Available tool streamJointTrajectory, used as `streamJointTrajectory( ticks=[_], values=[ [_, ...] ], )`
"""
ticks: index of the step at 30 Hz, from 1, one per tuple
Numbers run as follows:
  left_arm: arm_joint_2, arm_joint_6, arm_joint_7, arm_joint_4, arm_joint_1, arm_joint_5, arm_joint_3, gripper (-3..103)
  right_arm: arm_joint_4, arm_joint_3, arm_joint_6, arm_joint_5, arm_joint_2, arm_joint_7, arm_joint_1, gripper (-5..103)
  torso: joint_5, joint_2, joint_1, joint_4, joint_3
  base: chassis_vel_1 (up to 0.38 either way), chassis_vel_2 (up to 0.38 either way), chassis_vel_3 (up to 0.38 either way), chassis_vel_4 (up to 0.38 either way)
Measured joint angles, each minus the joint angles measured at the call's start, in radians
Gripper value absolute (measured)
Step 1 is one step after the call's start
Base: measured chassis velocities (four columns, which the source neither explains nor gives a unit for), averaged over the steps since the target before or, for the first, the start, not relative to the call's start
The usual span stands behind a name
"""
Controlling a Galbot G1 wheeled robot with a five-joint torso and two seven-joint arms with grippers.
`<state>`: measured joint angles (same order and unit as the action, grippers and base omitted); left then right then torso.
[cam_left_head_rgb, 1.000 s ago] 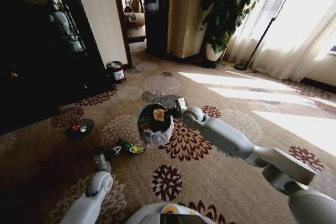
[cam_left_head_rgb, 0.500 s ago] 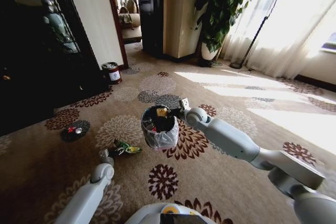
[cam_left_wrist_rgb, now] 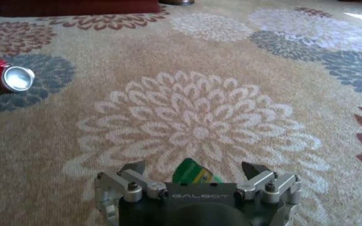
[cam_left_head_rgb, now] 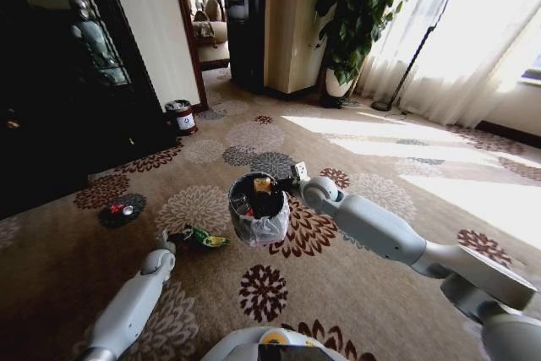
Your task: Pick up the trash from the ground and place it into the trash bin.
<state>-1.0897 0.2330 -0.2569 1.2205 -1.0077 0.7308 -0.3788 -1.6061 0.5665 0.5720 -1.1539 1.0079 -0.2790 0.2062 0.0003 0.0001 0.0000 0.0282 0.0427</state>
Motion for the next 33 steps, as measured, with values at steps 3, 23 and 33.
streamJointTrajectory(
  ticks=[3,23,33],
  values=[
    [-0.038,0.038,-0.064,0.011,0.015,0.014,0.008,100,0.004,0.004,0.0,-0.001,0.005,0.0,-0.007,2,-0.0009,0.0,0.0,-0.0001,0.0,0.0,0.0,0.0,0.0],
    [-0.105,0.087,-0.107,-0.129,0.092,0.083,0.019,88,0.01,0.004,-0.018,-0.005,0.0,0.015,-0.01,2,-0.0002,0.0,0.0,0.0002,0.0,0.0,0.0,0.0,0.0],
    [-0.117,0.072,-0.098,-0.169,0.101,0.084,0.023,44,0.028,0.001,-0.031,0.003,0.015,0.02,-0.01,2,0.0,0.0,0.0,0.0002,0.0,0.0,0.0,0.0,0.0]
  ],
)
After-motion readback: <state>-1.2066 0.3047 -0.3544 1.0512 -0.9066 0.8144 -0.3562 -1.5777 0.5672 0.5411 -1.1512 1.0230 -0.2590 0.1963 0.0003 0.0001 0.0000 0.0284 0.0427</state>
